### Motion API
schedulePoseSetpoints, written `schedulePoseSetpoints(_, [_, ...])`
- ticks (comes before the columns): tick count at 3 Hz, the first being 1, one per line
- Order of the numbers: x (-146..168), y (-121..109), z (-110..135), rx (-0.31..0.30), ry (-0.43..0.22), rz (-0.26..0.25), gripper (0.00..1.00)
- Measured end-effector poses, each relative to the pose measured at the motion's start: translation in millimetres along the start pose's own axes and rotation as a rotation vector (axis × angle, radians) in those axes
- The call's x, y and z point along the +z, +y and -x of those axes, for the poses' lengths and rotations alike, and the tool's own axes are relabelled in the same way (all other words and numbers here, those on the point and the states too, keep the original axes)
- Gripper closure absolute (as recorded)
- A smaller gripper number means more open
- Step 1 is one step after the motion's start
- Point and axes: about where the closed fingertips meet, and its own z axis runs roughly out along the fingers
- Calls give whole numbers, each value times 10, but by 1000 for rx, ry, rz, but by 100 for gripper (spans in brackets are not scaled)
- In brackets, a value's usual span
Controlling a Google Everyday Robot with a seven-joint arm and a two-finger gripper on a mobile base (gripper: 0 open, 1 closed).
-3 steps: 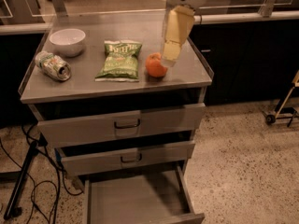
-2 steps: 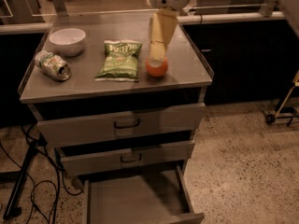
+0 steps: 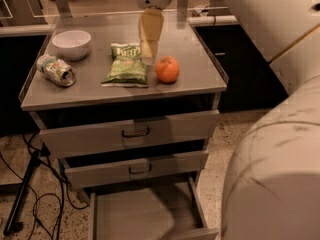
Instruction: Place green jalapeno chip bag into bottom drawer
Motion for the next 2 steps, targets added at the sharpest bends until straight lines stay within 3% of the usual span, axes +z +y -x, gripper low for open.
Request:
schedulePoseSetpoints(1, [95, -77, 68, 8, -44, -5, 0])
schedulePoseSetpoints(2, [413, -511, 67, 45, 13, 0, 0])
